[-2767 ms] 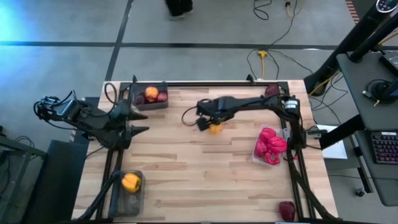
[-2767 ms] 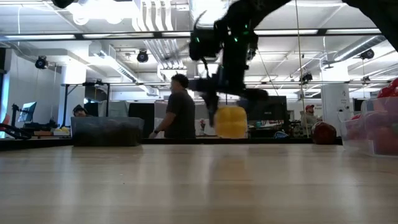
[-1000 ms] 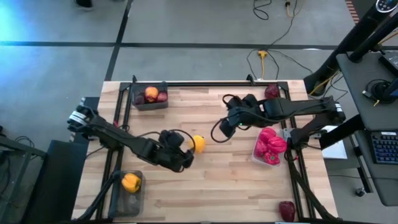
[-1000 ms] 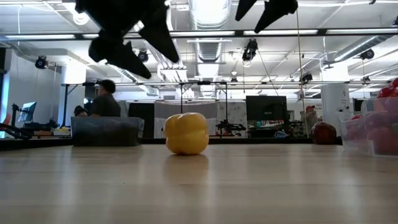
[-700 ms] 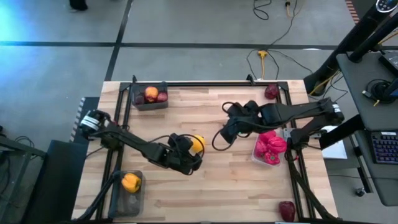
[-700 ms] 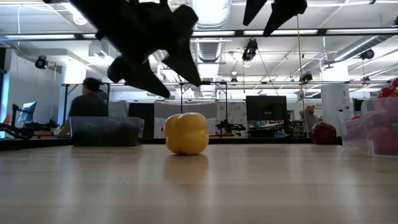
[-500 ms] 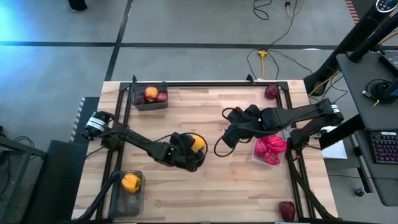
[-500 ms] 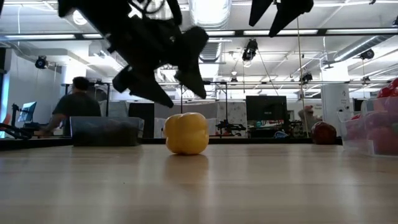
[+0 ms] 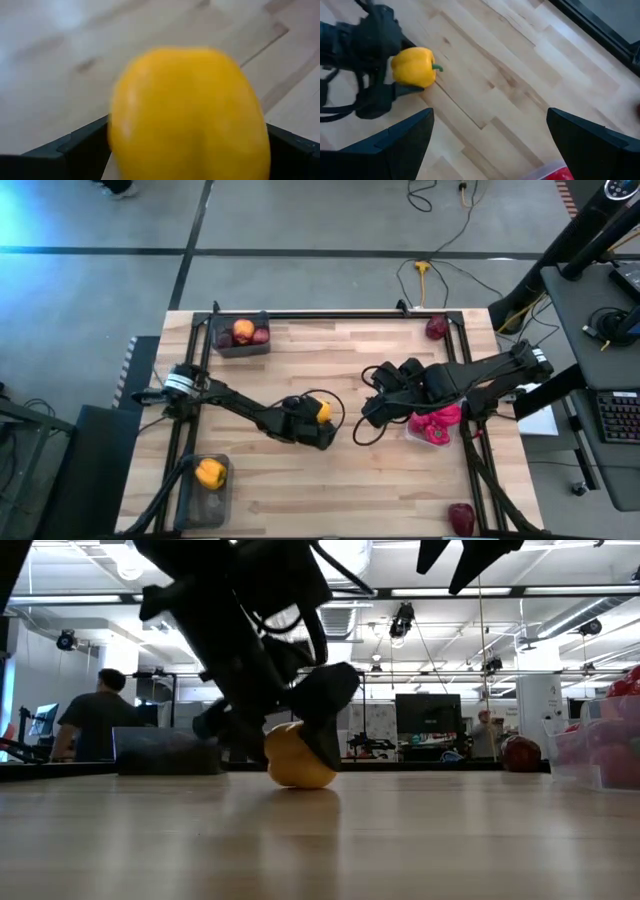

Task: Sort produce into baskets
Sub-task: Put the yellow bell pepper into the bottom black bin

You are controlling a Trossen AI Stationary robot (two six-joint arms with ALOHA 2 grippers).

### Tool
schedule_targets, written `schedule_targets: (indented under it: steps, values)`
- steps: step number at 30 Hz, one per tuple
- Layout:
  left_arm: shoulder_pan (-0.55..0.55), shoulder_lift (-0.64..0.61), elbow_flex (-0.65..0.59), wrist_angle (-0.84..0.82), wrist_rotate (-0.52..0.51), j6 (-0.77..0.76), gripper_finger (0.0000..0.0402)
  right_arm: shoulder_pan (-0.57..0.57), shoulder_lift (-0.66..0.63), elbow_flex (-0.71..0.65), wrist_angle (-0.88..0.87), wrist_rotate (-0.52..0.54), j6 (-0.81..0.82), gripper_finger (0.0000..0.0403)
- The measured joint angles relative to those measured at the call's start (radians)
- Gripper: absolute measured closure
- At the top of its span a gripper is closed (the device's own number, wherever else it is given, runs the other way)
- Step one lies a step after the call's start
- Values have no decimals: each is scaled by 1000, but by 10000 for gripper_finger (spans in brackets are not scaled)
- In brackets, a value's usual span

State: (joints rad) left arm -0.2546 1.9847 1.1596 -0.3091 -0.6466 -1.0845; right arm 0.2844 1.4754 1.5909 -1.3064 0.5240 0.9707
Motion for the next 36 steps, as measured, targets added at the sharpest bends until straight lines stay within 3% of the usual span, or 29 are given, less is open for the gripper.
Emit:
schedule_targets:
  steps: [5,12,18,22,25,29,33,36]
  values:
    - [7,22,5,0,44,-3,39,0,0,-2,2,1,0,23]
    - [-5,-42,5,-9,60,70,118,-1,0,-2,2,36,-20,23]
    - [-59,-196,5,-28,187,280,118,-1,0,-2,-7,44,-45,23]
    - [-138,-329,6,-192,281,331,118,-1,0,-8,-13,73,-78,23]
    - [-184,-418,6,-363,363,266,118,-10,0,-24,-13,109,-91,23]
    - [-258,-512,6,-548,546,121,118,-38,0,-59,-12,116,-85,23]
    - [-367,-556,5,-676,713,-47,118,-57,0,-120,4,119,-48,23]
    - [-448,-560,4,-727,774,-153,118,-58,0,-173,19,118,-47,23]
